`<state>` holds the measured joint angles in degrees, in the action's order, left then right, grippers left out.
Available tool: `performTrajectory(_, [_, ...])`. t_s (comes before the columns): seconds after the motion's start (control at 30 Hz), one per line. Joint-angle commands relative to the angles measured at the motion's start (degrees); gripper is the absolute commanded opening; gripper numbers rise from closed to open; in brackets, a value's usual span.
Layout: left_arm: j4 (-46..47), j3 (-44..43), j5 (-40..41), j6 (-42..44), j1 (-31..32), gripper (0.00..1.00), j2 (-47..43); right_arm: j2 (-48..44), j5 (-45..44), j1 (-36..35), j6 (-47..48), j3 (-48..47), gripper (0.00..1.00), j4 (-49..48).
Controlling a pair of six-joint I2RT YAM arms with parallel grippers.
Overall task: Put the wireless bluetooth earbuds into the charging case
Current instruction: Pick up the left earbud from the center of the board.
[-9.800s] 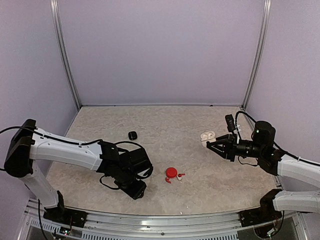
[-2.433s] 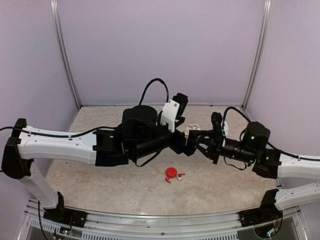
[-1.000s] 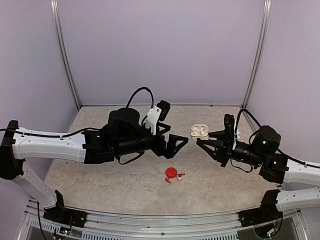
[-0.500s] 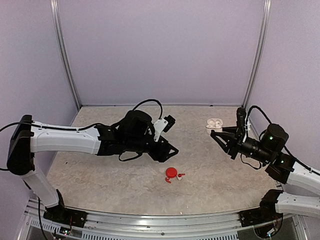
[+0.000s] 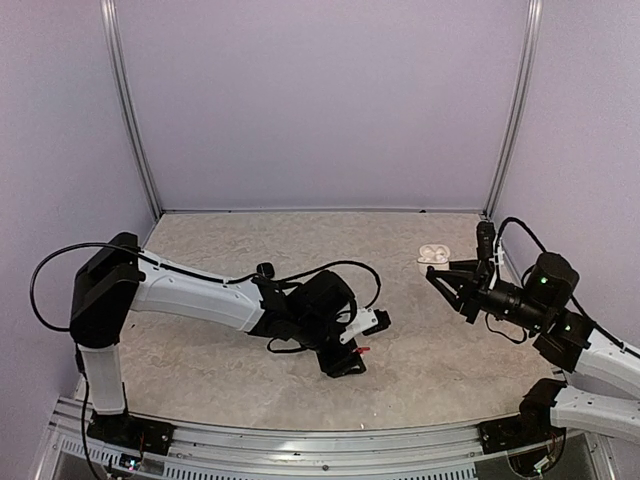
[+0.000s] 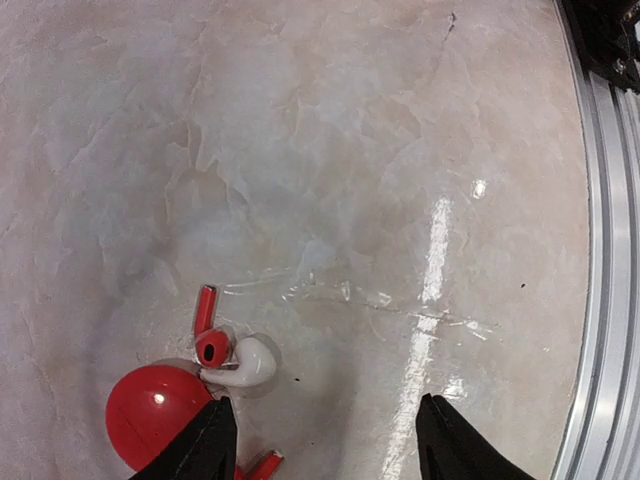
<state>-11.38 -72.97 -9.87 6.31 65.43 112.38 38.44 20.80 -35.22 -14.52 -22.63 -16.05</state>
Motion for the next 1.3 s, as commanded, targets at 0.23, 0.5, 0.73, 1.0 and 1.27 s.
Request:
performTrajectory(0.23, [-12.7, -12.8, -9.8, 13.6, -3.5, 0.54, 8.1, -2.9, -0.2, 0.9, -0.5, 0.8, 0.00, 1.6])
performTrajectory(0.5, [-16.8, -19.6, -10.6, 15.7, -3.9, 0.46, 13.6, -3.4, -0.2, 1.0, -0.8, 1.0, 0.00, 1.4])
performTrajectory(0.73, [-18.8, -20.8, -8.9, 16.0, -3.9, 0.39, 16.3, -3.2, -0.2, 1.2, -0.5, 1.0, 0.00, 1.2])
performTrajectory(1.0, [-19.8, -17.9, -4.0, 16.3, -5.2, 0.39, 15.1, -2.7, 0.0, 1.1, -0.2, 0.7, 0.00, 1.1])
performTrajectory(1.27, [-23.1, -16.6, -1.5, 16.7, -7.4, 0.51, 13.5, -2.6, 0.2, 1.2, -0.1, 0.7, 0.00, 1.1])
